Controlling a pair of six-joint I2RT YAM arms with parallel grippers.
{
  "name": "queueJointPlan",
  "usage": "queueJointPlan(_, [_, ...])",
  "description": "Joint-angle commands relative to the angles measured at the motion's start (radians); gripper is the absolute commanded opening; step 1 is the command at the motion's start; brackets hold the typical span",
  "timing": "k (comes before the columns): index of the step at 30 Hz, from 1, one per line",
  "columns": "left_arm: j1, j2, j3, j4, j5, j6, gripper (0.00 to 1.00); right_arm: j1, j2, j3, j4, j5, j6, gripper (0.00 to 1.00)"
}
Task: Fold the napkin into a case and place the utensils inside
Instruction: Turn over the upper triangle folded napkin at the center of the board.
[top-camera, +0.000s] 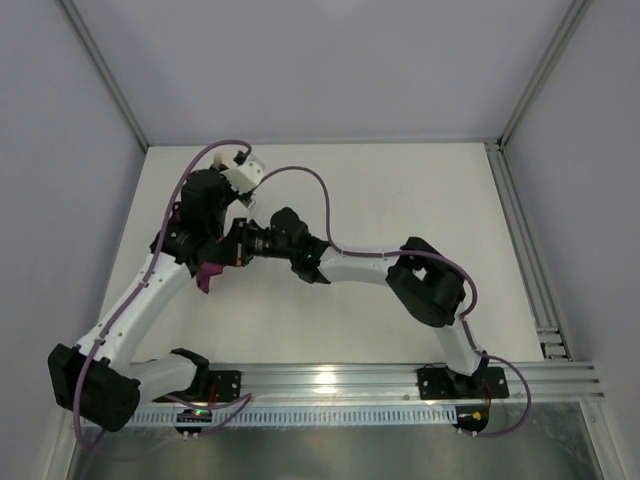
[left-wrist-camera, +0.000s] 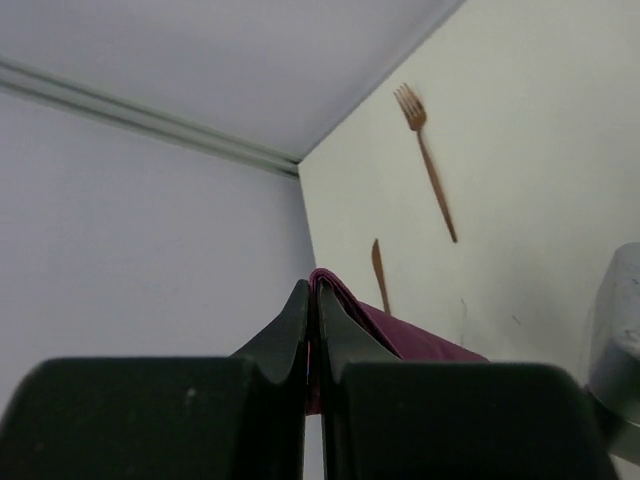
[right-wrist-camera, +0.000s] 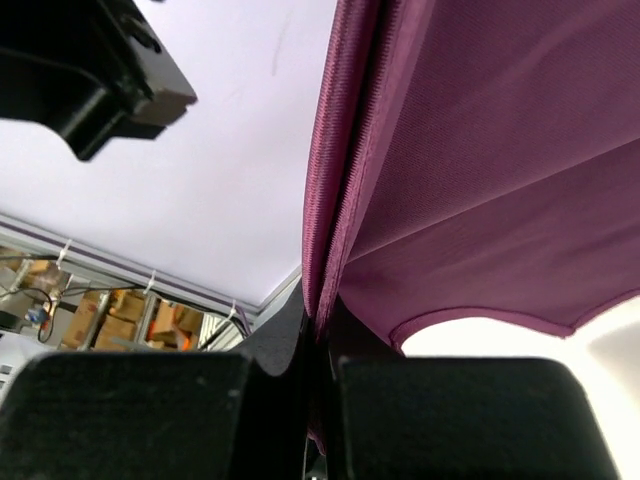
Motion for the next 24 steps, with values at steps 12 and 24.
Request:
queueJointPlan(12, [-0.064,0.376,0.059,0.077,0.339,-0.037,0.00,-0.129,-0.149,-0.642,0.378,0.001,0.246,0.04])
queueJointPlan(24, [-0.228,0.681,0.160,0.063,0.361,-0.051,0.00,-0.195,-0.167,-0.959,0.493,0.047,0.268,0.04])
